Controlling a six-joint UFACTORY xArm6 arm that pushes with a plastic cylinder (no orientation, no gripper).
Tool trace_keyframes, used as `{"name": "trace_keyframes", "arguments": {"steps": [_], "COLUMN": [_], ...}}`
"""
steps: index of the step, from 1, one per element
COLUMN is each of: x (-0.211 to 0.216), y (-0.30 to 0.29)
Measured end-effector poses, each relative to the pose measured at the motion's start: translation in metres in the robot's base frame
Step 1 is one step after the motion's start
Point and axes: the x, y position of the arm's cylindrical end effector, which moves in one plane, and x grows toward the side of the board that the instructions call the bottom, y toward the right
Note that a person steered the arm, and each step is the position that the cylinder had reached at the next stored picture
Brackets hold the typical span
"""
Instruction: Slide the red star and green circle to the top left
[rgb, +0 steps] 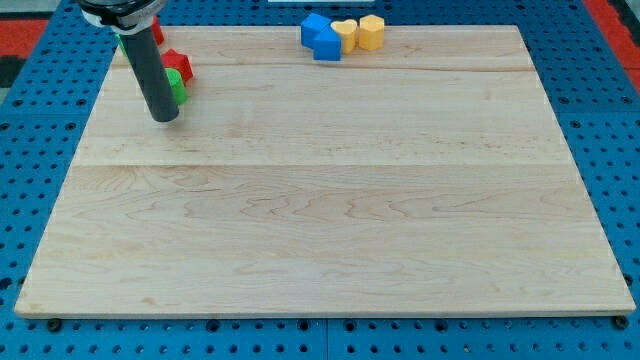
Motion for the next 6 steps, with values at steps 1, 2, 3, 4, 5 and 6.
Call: {"name": "trace_keyframes", "arguments": {"steps": [1, 2, 3, 4, 5, 6], "x": [-0.016, -0.031, -0.045, -0.058, -0.070, -0.081], "y": [0.000, 0.000, -0.001, -0.006, -0.010, -0.015]}}
